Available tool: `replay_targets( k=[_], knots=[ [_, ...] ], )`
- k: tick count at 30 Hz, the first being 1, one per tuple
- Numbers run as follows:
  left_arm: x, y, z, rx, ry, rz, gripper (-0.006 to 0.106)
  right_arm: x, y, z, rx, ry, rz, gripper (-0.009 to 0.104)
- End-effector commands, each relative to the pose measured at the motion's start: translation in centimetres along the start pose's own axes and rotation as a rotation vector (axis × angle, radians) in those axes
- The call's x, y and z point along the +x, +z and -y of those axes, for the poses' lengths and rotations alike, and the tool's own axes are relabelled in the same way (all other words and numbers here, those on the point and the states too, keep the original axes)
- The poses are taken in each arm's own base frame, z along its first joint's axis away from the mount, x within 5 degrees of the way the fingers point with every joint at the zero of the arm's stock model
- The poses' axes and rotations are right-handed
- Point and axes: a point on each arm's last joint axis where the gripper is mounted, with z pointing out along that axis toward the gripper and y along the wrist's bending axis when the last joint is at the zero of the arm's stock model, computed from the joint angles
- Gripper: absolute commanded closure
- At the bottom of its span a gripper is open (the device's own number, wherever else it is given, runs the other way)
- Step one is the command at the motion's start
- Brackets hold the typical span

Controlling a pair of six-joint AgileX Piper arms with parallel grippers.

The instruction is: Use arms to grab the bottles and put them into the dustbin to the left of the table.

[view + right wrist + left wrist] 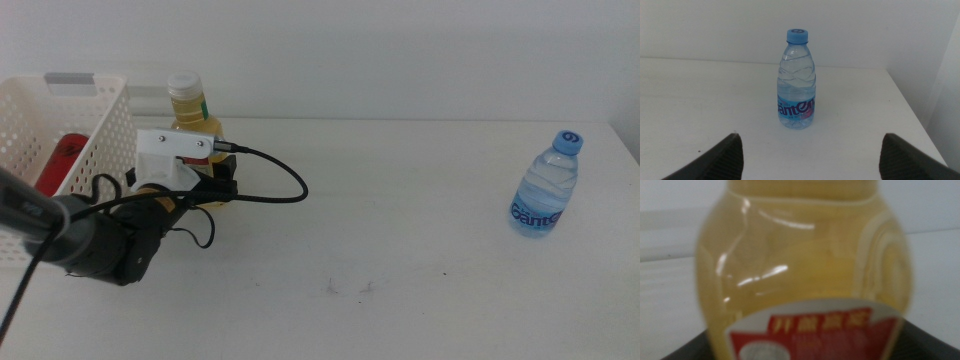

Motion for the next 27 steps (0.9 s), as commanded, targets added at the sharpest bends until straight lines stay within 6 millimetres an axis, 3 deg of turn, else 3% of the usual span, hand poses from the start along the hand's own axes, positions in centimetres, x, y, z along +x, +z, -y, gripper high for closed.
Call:
replay_targets(
  k=[1, 5, 8, 10, 13, 15, 19, 22, 24, 27],
  knots=[
    [0.1, 1.1, 0.2, 0.01, -0.003, 0.007, 0.007, 0.0, 0.0, 0.0, 0.008, -0.006, 0.01, 0.008],
    [0.2, 2.2, -0.1, -0.007, -0.013, 0.015, 0.009, 0.0, 0.0, 0.0, 0.008, -0.006, 0.01, 0.008],
    [0.1, 2.3, -0.7, -0.028, -0.019, 0.016, 0.017, 0.0, 0.0, 0.0, 0.008, -0.006, 0.01, 0.008],
    [0.0, 2.1, -1.0, -0.026, -0.02, 0.02, 0.03, 0.0, 0.0, 0.0, 0.008, -0.006, 0.01, 0.008],
    [-1.1, 1.1, -0.7, 0.021, -0.026, 0.031, 0.058, 0.0, 0.0, 0.0, 0.008, -0.006, 0.01, 0.008],
    [-2.4, -0.8, -0.3, 0.034, -0.045, -0.01, 0.078, 0.0, 0.0, 0.0, 0.008, -0.006, 0.01, 0.008],
    [-5.8, -5.6, 0.7, 0.03, -0.163, -0.169, 0.1, 0.0, 0.0, 0.0, 0.008, -0.006, 0.01, 0.008],
    [-8.7, -9.9, 1.8, -0.067, -0.141, -0.354, 0.102, 0.0, 0.0, 0.0, 0.008, -0.006, 0.01, 0.008],
    [-11.6, -12.3, 2.1, -0.133, -0.084, -0.359, 0.102, 0.0, 0.0, 0.0, 0.008, -0.006, 0.01, 0.008],
    [-16.2, -14.3, 2.0, -0.147, -0.046, -0.395, 0.101, 0.0, 0.0, 0.0, 0.008, -0.006, 0.01, 0.008]
  ],
)
